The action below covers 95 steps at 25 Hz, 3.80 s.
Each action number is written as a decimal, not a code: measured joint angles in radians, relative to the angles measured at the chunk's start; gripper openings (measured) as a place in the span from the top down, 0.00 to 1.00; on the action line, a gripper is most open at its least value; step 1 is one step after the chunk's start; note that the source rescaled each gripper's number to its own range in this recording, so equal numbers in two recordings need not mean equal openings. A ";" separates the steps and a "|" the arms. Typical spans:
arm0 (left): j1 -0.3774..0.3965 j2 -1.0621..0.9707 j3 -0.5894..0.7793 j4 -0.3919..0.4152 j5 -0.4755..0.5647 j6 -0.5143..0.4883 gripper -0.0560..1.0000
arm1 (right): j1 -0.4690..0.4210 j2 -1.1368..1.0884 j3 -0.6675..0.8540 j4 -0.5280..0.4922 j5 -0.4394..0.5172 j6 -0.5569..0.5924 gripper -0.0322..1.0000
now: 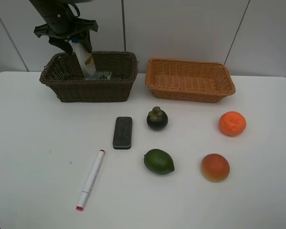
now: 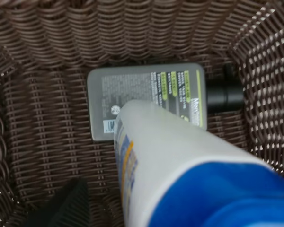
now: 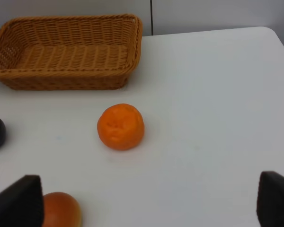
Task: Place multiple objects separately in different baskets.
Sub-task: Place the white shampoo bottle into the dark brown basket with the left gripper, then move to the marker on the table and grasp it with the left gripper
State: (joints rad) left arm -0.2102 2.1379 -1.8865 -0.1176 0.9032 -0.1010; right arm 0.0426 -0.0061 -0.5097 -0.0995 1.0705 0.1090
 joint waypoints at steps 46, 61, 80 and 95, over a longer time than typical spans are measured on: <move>-0.347 -0.547 0.626 -0.041 0.294 -0.182 0.01 | 0.000 0.000 0.000 0.000 0.000 0.000 0.00; -0.407 -0.428 0.976 -0.050 -0.088 -0.153 0.01 | 0.000 0.000 0.000 0.000 0.000 0.000 0.00; -0.407 -0.209 0.966 -0.061 -0.185 -0.106 0.01 | 0.000 0.000 0.000 0.000 0.000 0.000 0.00; -0.407 -0.196 0.949 -0.053 -0.213 -0.102 0.01 | 0.000 0.000 0.000 0.000 0.000 0.000 0.00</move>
State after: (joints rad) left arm -0.6174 1.9415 -0.9378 -0.1708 0.6902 -0.2028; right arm 0.0426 -0.0061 -0.5097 -0.0995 1.0705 0.1090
